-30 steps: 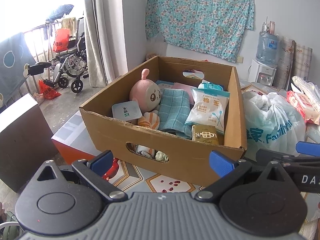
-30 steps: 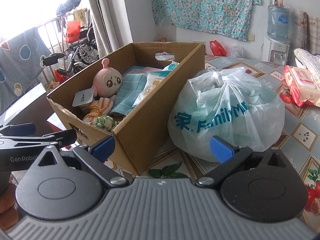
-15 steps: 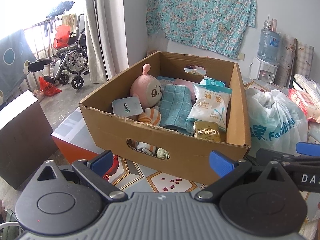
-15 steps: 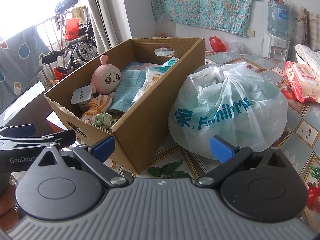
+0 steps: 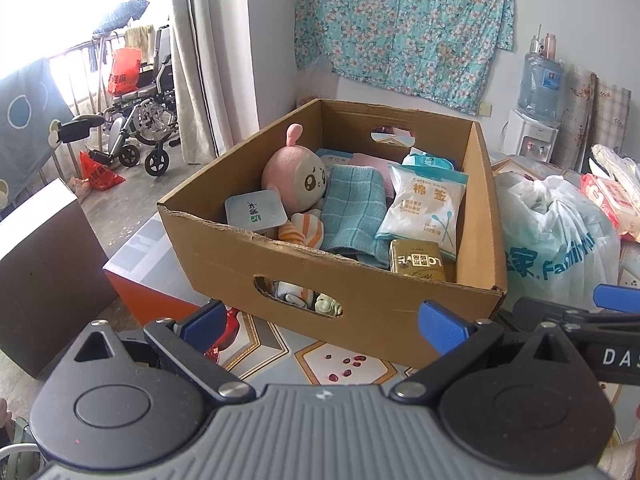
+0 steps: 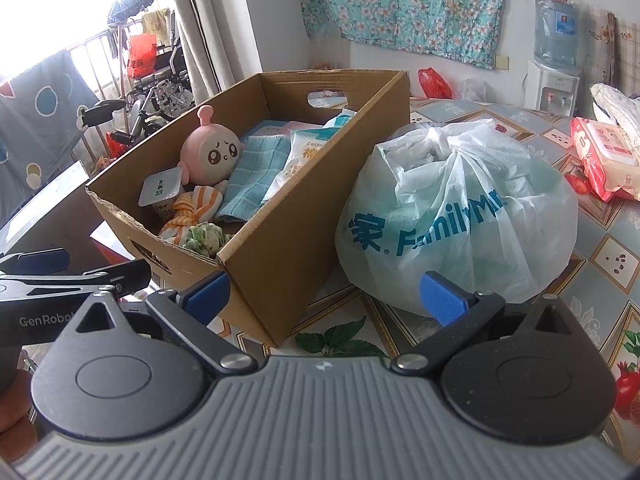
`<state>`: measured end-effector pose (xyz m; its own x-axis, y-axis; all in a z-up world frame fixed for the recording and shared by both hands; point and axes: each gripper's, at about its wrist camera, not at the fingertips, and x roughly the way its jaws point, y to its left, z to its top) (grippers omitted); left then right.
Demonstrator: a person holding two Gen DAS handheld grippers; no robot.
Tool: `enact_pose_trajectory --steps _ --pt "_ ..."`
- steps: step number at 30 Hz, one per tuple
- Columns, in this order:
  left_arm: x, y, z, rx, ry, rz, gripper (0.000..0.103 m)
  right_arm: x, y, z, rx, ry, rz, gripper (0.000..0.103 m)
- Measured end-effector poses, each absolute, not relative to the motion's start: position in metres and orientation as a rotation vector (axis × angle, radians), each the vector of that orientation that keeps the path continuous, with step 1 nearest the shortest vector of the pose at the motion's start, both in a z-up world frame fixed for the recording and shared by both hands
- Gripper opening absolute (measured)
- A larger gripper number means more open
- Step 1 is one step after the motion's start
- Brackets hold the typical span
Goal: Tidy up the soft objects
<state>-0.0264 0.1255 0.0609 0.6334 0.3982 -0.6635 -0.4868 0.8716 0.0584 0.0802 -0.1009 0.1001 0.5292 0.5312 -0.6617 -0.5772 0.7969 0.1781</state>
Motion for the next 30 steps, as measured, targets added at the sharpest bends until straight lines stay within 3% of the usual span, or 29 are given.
enact_pose_trajectory --steps 30 --pt "-0.0265 0.1266 0.0617 -0.130 0.726 0.508 0.103 0.0806 -0.1002 0.0965 -0.058 0.777 0.662 0.102"
